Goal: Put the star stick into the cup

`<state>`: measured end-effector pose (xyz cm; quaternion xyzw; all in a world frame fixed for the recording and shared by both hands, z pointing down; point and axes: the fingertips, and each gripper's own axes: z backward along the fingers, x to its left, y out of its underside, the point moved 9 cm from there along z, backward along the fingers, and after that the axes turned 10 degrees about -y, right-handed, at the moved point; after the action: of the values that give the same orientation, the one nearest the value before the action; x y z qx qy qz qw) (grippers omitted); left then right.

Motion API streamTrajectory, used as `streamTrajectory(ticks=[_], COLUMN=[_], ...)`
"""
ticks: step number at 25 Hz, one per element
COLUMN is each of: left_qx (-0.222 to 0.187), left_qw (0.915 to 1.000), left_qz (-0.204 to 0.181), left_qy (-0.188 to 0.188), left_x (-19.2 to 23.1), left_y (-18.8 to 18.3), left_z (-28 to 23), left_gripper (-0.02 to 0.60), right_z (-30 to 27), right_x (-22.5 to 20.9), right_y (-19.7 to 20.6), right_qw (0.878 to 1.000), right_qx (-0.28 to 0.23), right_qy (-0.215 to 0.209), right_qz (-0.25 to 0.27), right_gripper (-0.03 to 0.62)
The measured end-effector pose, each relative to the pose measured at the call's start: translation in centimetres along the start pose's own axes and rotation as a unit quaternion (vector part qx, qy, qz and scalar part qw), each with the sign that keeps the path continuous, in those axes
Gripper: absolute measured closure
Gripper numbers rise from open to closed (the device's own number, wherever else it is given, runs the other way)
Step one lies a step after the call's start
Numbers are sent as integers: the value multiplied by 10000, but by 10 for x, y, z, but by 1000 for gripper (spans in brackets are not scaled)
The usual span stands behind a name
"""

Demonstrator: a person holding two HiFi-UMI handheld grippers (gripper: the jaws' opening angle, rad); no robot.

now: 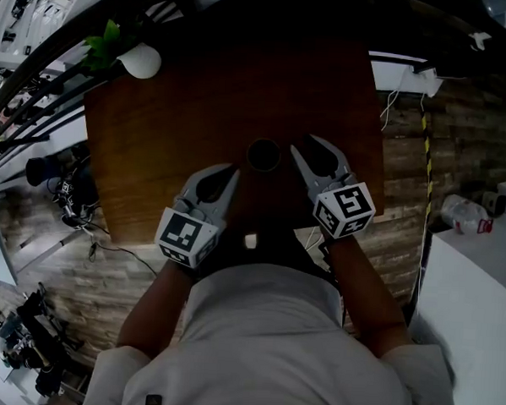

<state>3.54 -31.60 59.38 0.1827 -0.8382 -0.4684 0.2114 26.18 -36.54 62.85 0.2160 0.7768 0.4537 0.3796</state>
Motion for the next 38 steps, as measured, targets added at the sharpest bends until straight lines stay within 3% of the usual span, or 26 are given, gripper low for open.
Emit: streamTrajectory(ticks=[15,38], left_qx=[-327,-1329], left_qw=[9992,9867], left_qz=[-218,-879], left_qy=[-14,323], left_x=[-7,-16], left_y=[-31,-113], left_z=[29,119], left_gripper=[580,580], right_z=[26,63], right_x=[33,166], right_y=[-47,-127], right_qw=[9982,9877], right_qx=[-355,-933], right_qy=[130,280], right_qz=[465,1223], right_gripper=[459,481])
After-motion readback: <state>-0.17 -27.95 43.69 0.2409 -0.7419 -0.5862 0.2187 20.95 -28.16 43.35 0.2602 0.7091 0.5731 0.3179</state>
